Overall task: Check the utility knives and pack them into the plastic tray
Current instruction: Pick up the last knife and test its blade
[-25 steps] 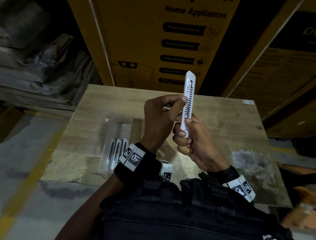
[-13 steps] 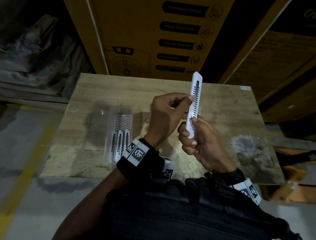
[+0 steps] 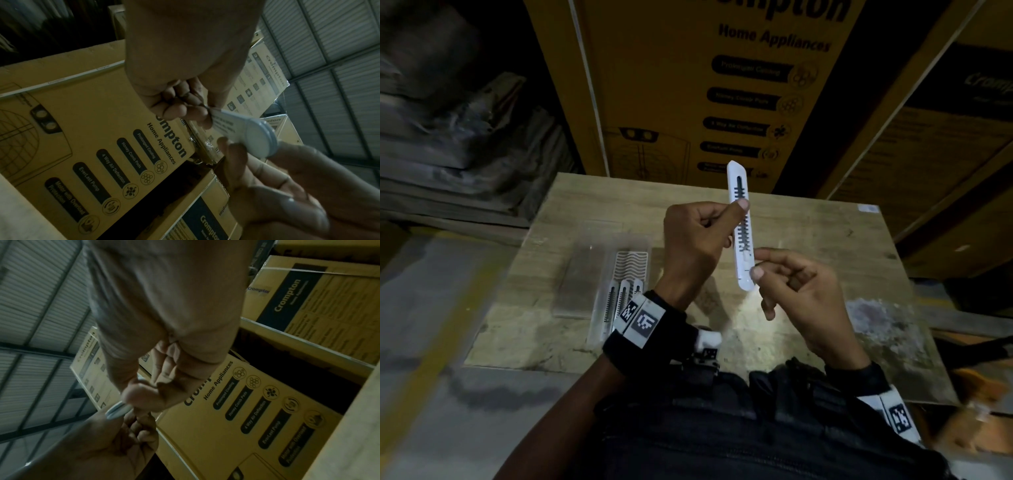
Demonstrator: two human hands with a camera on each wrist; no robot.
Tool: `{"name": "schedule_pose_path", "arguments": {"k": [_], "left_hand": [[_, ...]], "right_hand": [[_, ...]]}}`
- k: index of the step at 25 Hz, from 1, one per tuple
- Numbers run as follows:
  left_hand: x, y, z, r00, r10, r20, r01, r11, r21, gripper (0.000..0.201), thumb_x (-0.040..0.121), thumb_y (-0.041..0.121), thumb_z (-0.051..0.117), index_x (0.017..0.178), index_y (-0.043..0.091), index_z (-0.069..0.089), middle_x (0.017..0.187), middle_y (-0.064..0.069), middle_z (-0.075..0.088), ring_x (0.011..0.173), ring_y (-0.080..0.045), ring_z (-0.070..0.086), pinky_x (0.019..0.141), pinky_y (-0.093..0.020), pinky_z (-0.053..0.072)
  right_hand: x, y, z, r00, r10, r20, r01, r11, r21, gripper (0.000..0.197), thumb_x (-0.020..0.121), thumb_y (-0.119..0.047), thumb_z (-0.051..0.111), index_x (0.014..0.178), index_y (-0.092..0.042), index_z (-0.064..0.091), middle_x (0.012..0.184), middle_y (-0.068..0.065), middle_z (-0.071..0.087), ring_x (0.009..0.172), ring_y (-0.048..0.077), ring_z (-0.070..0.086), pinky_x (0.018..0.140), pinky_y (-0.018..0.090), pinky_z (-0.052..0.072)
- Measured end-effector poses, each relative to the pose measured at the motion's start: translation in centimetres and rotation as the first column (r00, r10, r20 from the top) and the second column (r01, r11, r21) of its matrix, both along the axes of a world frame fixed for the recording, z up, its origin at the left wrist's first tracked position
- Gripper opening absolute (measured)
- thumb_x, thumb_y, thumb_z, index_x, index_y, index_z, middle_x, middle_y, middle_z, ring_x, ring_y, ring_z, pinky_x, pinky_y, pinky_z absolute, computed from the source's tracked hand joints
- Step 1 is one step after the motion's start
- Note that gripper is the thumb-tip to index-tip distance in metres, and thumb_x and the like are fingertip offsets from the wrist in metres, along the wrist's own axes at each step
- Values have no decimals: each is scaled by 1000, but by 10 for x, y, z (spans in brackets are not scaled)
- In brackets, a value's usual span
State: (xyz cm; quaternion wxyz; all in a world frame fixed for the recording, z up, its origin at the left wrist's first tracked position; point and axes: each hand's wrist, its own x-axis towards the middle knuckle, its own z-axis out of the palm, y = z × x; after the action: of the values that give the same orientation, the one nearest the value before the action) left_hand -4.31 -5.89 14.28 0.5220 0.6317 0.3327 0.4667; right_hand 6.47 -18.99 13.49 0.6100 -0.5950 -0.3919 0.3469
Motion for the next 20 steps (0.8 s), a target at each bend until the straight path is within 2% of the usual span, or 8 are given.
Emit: {"name": "schedule_pose_path", "arguments": {"k": [3, 6, 9, 11, 14, 16, 18, 20], "left_hand": [[6, -7, 5, 1000, -4, -18, 4, 1000, 19, 29, 92, 25, 74, 69, 8, 79, 49, 2, 64, 42, -11, 55, 47, -24, 43], [12, -13, 5, 999, -13, -47, 15, 998, 58, 29, 93, 27, 73, 72, 8, 80, 52, -3, 69, 43, -16, 61, 47, -28, 49], [22, -23, 9, 999, -2, -47, 7, 994, 107, 33, 94, 24, 72, 67, 7, 78, 50, -2, 67, 40, -13, 59, 45, -26, 48], [31, -28, 13, 999, -6, -37, 11, 993, 117, 36, 95, 23, 71, 61, 10, 75, 46, -2, 64, 38, -13, 58, 45, -26, 47], [45, -33, 17, 1000, -18, 22, 15, 994, 106, 39, 96, 21, 69, 60, 5, 73, 47, -11, 63, 38, -23, 58, 44, -31, 48], [50, -33, 21, 998, -18, 64, 11, 994, 109, 35, 96, 18, 69, 67, -1, 75, 51, -15, 65, 40, -29, 59, 42, -34, 50], [54, -32, 24, 995, -28, 95, 18, 994, 104, 33, 96, 16, 70, 68, -2, 75, 51, -16, 65, 40, -28, 57, 42, -34, 49], [57, -31, 26, 995, -36, 96, 27, 995, 92, 34, 95, 16, 70, 68, -3, 74, 51, -18, 64, 40, -25, 55, 44, -30, 47]], "right_hand": [[5, -2, 4, 999, -38, 17, 37, 998, 49, 14, 85, -4, 74, 98, -9, 76, 68, 4, 74, 39, 16, 49, 43, 26, 45], [13, -6, 3, 994, -89, 61, 85, 994, 68, 9, 85, -3, 76, 92, -7, 78, 61, 4, 71, 38, 14, 48, 41, 24, 43], [20, -12, 1, 976, -148, 159, 131, 985, 114, 9, 86, -1, 76, 91, -7, 78, 52, -2, 67, 35, 10, 46, 38, 22, 40], [25, -16, 2, 956, -213, 203, 172, 964, 202, 9, 86, -2, 75, 91, -9, 78, 51, 0, 66, 32, 10, 46, 37, 21, 39], [36, -19, 5, 916, -278, 288, 182, 930, 320, 4, 87, -4, 75, 88, -7, 77, 49, 10, 64, 31, 12, 48, 36, 21, 38], [42, -17, 7, 923, -283, 261, 185, 921, 344, 3, 87, -6, 75, 89, -7, 77, 53, 13, 66, 31, 14, 49, 35, 21, 39], [46, -15, 8, 927, -282, 246, 183, 916, 357, 7, 85, -8, 77, 92, -5, 78, 56, 8, 69, 33, 11, 51, 36, 22, 40], [53, -13, 7, 891, -298, 343, 154, 908, 389, 7, 86, -8, 77, 90, -3, 79, 59, 1, 70, 37, 4, 54, 40, 19, 42]]}}
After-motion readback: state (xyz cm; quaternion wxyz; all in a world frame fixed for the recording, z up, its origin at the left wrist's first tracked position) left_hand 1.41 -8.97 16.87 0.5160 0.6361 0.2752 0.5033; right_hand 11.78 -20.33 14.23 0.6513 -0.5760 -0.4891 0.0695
